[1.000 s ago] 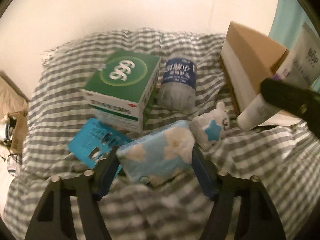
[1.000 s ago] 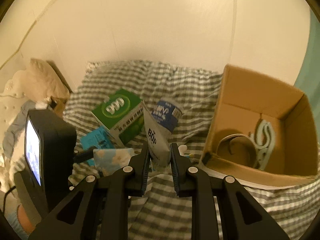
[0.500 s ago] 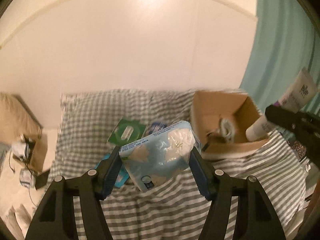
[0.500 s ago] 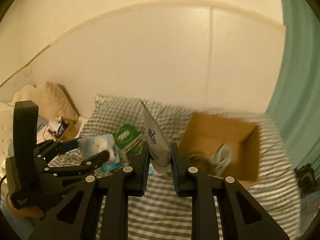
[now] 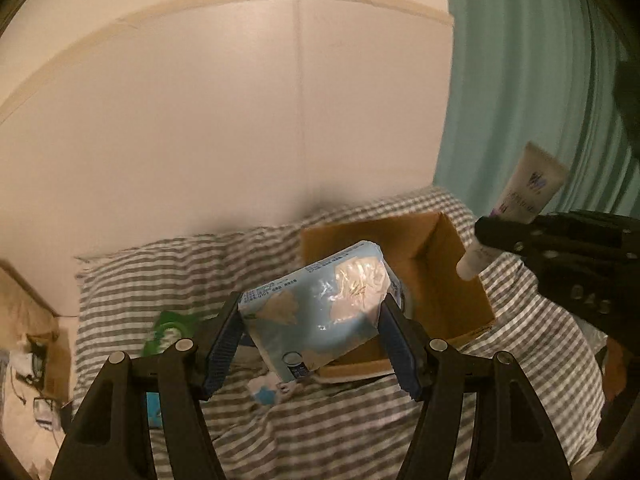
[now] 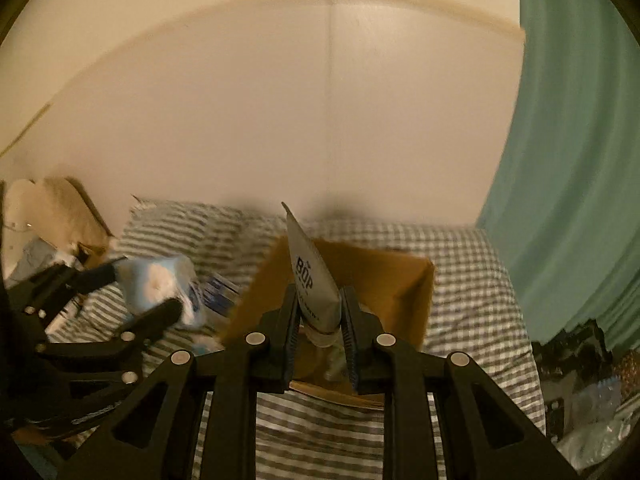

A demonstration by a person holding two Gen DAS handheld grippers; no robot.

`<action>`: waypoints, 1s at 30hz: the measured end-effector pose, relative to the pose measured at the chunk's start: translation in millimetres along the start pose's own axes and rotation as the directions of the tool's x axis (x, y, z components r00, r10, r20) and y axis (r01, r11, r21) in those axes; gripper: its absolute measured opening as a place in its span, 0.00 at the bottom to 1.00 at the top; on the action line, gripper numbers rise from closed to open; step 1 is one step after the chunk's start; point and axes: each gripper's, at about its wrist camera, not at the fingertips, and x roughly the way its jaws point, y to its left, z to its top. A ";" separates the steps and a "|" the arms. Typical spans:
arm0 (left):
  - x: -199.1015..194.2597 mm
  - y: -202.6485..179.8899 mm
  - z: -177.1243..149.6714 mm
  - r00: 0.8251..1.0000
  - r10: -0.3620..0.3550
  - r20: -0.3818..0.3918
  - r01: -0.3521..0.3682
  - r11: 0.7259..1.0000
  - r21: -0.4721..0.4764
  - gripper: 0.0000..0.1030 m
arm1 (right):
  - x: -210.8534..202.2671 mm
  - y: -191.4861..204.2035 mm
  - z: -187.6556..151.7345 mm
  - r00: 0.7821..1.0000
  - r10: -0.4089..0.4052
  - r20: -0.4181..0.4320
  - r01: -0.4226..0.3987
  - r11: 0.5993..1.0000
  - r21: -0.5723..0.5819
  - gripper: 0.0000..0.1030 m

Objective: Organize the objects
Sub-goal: 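Lower tissue pack and white tube into the cardboard box and release, then move both grippers back over the blister pack and bear toy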

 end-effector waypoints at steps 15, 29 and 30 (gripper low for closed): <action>110.0 -39.2 -19.7 0.987 -0.060 -0.147 0.066 0.997 0.043 0.72 | 113.3 -43.7 -27.9 0.986 -0.010 -0.168 0.028 0.994 0.105 0.19; 53.5 -14.1 -6.0 0.997 -0.008 -0.071 0.007 1.000 -0.019 0.97 | 30.1 -31.0 -9.1 0.999 -0.010 0.044 0.003 0.989 0.147 0.59; 44.4 -10.7 -5.9 0.998 -0.001 -0.060 0.000 1.000 -0.021 0.97 | 21.1 -27.3 -8.6 0.999 -0.010 0.054 0.002 0.990 0.141 0.59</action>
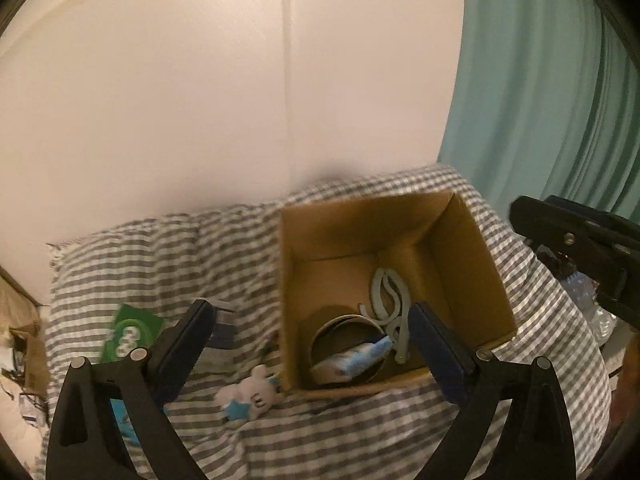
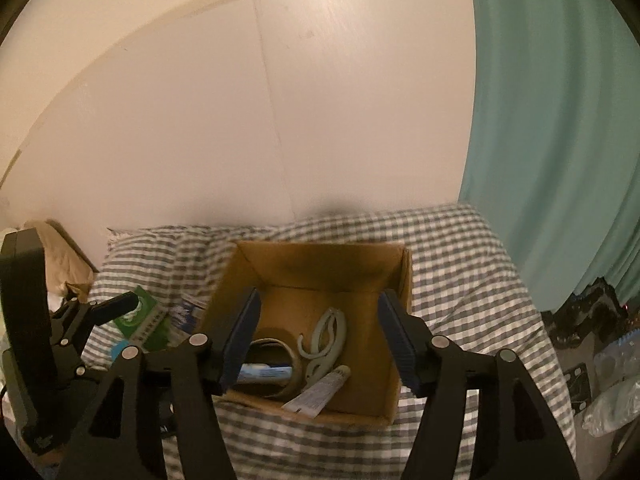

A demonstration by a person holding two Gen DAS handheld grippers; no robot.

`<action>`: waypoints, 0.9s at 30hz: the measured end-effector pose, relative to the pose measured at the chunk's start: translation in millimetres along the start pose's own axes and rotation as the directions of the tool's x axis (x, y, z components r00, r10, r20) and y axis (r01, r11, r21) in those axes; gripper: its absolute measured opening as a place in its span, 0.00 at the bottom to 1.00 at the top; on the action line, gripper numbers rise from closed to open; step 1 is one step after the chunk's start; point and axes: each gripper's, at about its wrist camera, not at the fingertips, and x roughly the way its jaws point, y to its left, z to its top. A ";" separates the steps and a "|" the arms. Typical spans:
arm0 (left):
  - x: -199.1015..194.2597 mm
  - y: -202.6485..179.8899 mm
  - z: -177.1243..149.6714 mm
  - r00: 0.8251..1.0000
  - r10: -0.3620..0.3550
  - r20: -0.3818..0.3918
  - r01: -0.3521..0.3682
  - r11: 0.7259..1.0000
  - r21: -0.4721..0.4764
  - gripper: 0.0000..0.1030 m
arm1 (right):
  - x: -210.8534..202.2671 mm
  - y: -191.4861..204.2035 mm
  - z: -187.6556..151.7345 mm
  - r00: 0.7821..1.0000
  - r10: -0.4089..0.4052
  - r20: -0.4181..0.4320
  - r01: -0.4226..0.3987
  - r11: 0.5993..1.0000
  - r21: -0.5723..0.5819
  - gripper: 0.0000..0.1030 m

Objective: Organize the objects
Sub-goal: 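Move both grippers back over the blister pack and bear toy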

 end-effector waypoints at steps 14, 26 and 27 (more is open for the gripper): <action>-130.3 88.8 -24.8 0.983 0.125 0.132 -0.118 0.991 -0.063 1.00 | -99.6 95.0 -40.3 0.994 0.000 0.105 0.009 0.996 -0.083 0.87; -141.8 213.3 -82.6 0.958 0.265 0.112 -0.239 0.950 -0.203 1.00 | -61.1 196.2 -76.7 0.997 0.069 0.024 -0.064 0.983 -0.175 0.89; -137.2 221.4 -87.9 0.957 0.272 0.102 -0.246 0.945 -0.215 1.00 | -50.4 204.8 -81.4 0.998 0.070 0.006 -0.068 0.981 -0.181 0.89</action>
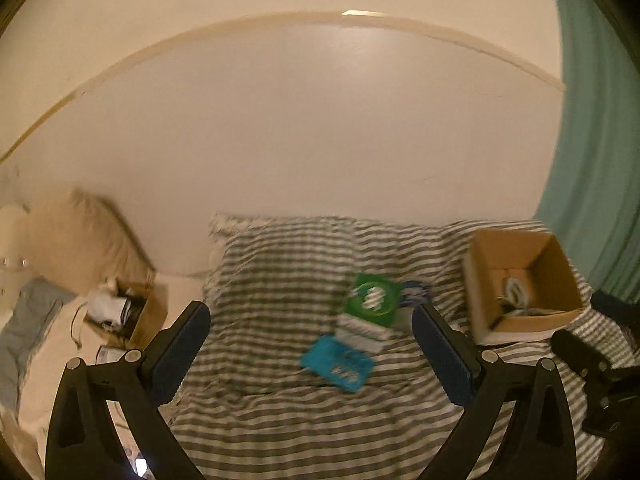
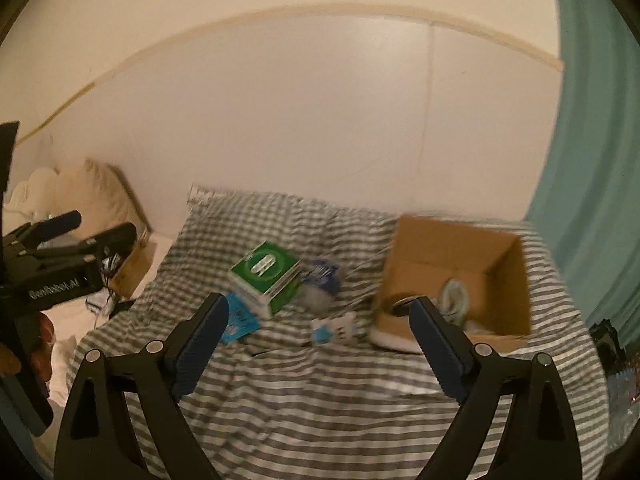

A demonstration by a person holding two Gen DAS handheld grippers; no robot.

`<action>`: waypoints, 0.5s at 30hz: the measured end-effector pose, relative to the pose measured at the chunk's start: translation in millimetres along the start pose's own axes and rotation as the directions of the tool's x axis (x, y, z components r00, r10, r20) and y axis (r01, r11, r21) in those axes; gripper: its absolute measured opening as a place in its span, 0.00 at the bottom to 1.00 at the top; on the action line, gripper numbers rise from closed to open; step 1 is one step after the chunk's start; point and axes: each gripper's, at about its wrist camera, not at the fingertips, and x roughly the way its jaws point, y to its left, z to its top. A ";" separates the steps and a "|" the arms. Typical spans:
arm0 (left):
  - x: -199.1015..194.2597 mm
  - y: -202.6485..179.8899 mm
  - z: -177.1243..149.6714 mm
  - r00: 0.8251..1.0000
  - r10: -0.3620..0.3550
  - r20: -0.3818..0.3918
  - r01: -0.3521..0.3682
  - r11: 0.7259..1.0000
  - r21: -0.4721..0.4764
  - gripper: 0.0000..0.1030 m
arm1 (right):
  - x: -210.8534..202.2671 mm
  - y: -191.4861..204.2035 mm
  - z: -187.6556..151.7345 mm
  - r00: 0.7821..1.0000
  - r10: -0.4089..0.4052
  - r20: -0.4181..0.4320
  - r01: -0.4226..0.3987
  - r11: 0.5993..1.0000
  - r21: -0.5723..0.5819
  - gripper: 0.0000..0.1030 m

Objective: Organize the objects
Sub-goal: 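Move both grippers back over the blister pack and bear toy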

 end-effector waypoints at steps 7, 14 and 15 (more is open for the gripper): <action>50.9 26.8 -37.0 0.995 0.047 -0.088 -0.048 0.999 -0.004 1.00 | 73.9 34.9 -29.2 0.993 -0.005 -0.120 0.000 0.999 -0.041 0.89; 109.9 30.4 -69.1 0.977 0.038 -0.208 -0.043 0.999 -0.021 1.00 | 148.5 34.6 -49.1 0.967 -0.083 -0.241 0.073 0.996 -0.049 0.89; 117.0 29.3 -72.6 0.976 0.038 -0.216 -0.044 0.999 -0.021 1.00 | 155.5 33.0 -48.4 0.965 -0.083 -0.250 0.073 0.996 -0.050 0.89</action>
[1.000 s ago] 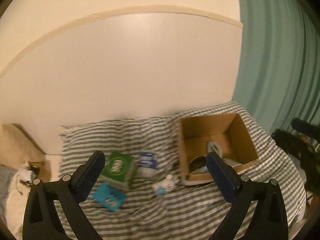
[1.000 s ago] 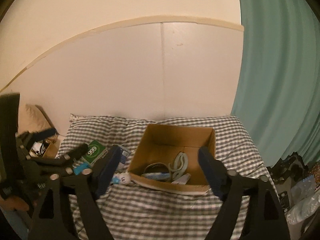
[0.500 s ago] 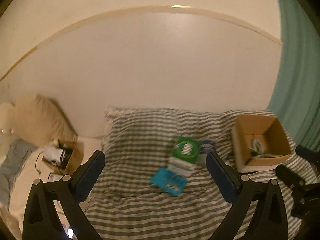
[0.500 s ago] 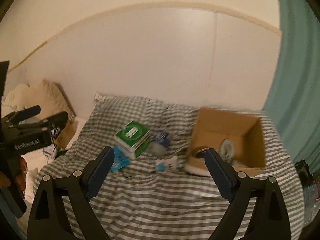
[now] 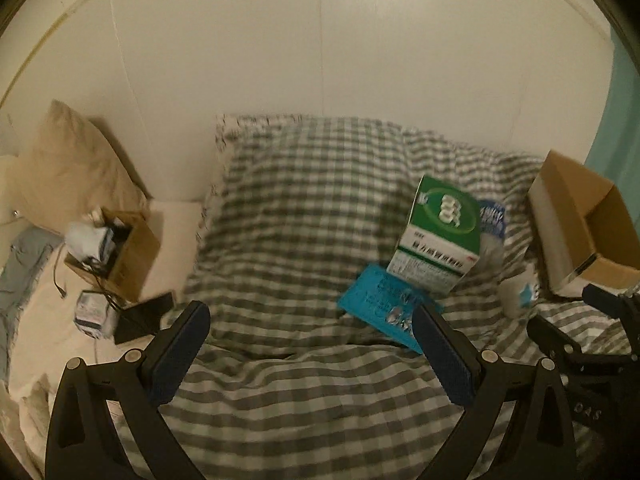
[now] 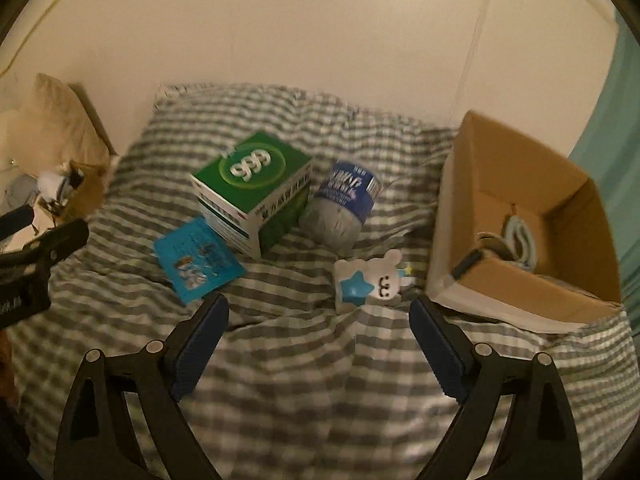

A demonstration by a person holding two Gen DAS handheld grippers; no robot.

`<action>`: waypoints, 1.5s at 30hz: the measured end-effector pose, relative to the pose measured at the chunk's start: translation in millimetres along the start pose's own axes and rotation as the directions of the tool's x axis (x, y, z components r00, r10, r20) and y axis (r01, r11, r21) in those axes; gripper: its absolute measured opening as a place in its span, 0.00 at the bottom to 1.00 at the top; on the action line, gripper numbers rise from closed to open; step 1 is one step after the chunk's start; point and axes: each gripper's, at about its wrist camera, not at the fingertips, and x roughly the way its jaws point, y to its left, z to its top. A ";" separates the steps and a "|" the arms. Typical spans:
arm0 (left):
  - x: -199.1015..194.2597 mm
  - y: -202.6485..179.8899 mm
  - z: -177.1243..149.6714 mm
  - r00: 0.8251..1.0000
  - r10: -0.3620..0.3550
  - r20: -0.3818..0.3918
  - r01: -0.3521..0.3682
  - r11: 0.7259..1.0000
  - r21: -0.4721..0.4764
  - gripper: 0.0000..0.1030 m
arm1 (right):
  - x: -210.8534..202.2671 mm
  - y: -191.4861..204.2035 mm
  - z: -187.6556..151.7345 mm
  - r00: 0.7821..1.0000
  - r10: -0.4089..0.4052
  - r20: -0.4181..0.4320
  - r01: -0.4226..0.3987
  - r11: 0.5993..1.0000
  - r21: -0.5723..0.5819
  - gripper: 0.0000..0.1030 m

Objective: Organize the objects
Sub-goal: 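Move both grippers back over the blister pack and bear toy, then grasp the white bear toy with the right gripper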

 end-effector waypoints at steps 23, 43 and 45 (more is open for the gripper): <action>87.3 -43.6 -18.2 0.977 -0.067 -0.203 0.072 0.997 0.016 1.00 | 123.7 -39.5 6.2 0.967 -0.106 -0.230 0.132 0.986 0.098 0.86; 122.2 -78.2 -13.2 0.950 -0.110 -0.293 0.138 0.987 0.076 1.00 | 82.0 -38.8 -9.0 0.996 -0.004 -0.088 0.016 0.992 0.128 0.67; 123.4 -79.3 -12.2 0.950 -0.113 -0.290 0.140 0.987 0.074 1.00 | 80.9 -40.9 -9.9 0.996 0.007 -0.085 0.005 0.990 0.142 0.67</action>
